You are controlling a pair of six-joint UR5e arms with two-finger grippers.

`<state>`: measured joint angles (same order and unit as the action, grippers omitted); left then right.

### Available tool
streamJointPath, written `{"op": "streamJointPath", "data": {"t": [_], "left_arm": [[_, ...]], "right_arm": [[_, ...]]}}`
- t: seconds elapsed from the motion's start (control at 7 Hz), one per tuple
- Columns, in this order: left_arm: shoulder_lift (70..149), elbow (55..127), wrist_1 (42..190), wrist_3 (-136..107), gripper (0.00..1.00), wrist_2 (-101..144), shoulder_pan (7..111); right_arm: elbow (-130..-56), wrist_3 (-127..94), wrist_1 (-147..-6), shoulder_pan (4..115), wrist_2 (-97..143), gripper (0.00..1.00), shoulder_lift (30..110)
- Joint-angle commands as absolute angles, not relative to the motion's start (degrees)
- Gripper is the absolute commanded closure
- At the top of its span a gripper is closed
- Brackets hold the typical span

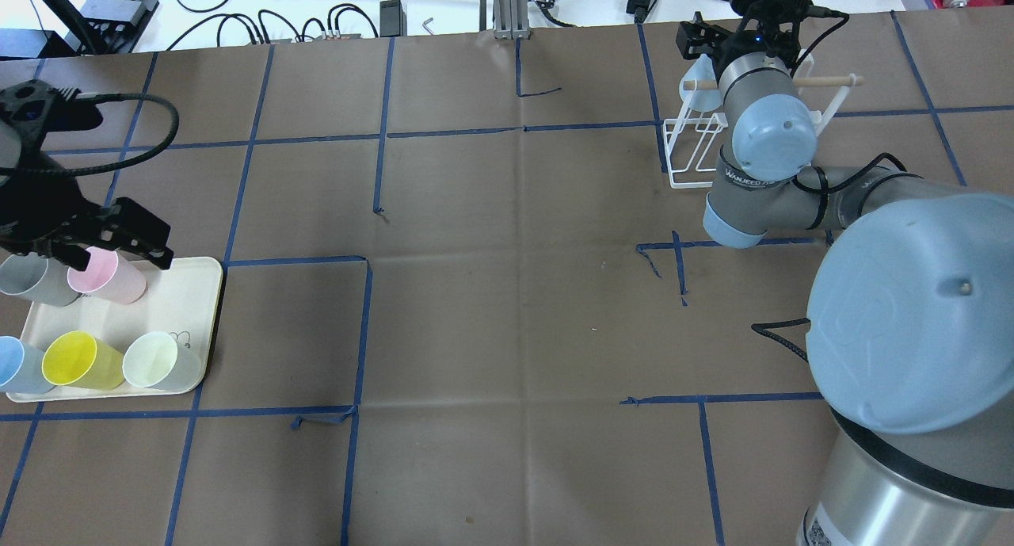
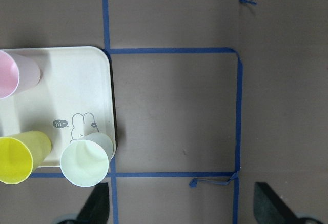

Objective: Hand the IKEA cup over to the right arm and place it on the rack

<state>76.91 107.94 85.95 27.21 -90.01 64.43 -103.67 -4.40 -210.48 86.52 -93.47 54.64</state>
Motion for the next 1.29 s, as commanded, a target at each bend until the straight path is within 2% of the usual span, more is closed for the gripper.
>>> {"op": "streamJointPath", "data": {"t": [0.0, 0.29, 0.71, 1.14], "left_arm": [[75.8, 112.3, 82.9, 36.4, 0.01, -89.9, 56.5], [77.1, 115.5, 78.6, 36.2, 0.01, -89.8, 56.6], [79.2, 128.7, 60.3, 35.9, 0.01, -88.6, 56.7], [86.2, 130.1, 54.1, 35.8, 0.01, -88.9, 56.5]], "right_arm": [[-103.4, -4.7, -210.1, 87.2, -93.3, 0.0, 56.7], [-103.7, -5.3, -210.1, 88.2, -93.0, 0.0, 61.5], [-105.5, -5.5, -202.2, 91.9, -92.9, 0.0, 70.6], [-116.7, -23.6, -202.2, 96.5, -92.6, 0.0, 79.1]]}}
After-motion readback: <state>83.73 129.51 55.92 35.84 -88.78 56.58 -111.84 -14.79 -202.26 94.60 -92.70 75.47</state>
